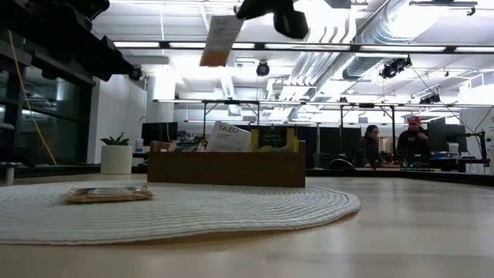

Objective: Pick & Place Tea
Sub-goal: Put the orange tea bag into the middle section of the wooden organizer

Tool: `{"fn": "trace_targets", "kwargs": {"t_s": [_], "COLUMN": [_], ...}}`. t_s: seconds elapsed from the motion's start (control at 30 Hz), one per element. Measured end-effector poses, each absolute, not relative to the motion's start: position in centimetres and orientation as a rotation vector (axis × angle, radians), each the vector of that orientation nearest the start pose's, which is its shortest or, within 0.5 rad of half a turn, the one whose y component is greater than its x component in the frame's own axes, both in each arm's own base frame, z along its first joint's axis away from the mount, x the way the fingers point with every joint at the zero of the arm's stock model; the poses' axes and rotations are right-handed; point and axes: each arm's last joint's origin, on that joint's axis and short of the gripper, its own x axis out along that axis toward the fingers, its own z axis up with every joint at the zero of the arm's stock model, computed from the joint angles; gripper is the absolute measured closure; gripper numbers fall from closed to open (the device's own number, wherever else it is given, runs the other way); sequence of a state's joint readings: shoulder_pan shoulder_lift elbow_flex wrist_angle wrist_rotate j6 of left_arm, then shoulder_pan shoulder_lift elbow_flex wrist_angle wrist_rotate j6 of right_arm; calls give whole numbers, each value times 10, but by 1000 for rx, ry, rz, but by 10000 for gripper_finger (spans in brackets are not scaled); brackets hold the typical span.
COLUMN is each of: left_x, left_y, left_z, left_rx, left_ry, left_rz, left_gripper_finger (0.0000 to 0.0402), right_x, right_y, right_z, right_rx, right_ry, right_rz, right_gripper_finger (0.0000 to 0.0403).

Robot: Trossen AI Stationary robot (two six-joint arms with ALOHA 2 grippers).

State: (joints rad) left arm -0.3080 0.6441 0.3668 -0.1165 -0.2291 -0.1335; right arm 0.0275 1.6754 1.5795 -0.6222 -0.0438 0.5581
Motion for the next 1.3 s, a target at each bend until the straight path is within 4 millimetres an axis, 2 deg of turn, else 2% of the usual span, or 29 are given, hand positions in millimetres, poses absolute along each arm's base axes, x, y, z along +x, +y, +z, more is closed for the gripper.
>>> {"fn": "trace_targets", "kwargs": {"t_s": [0.13,0.27,0.4,0.63,1.1,1.3], "left_x": [145,144,144,144,143,142], "left_y": [-39,-39,-39,-39,-39,-38], "left_z": [216,215,215,214,213,211], "left_rx": [-26,-25,-24,-22,-18,-12], "left_ry": [388,390,392,399,419,443], "left_rz": [-58,-57,-57,-54,-51,-46], "left_gripper_finger": [232,232,232,232,232,232], "right_x": [381,395,413,438,437,441], "right_y": [4,-4,-10,-10,-18,-29], "right_z": [349,349,333,306,269,267], "right_rx": [388,269,197,138,112,133], "right_ry": [833,959,1073,1136,1239,1197], "right_rz": [-73,-47,-32,5,-34,-93], "right_gripper_finger": [403,403,403,403,403,403]}}
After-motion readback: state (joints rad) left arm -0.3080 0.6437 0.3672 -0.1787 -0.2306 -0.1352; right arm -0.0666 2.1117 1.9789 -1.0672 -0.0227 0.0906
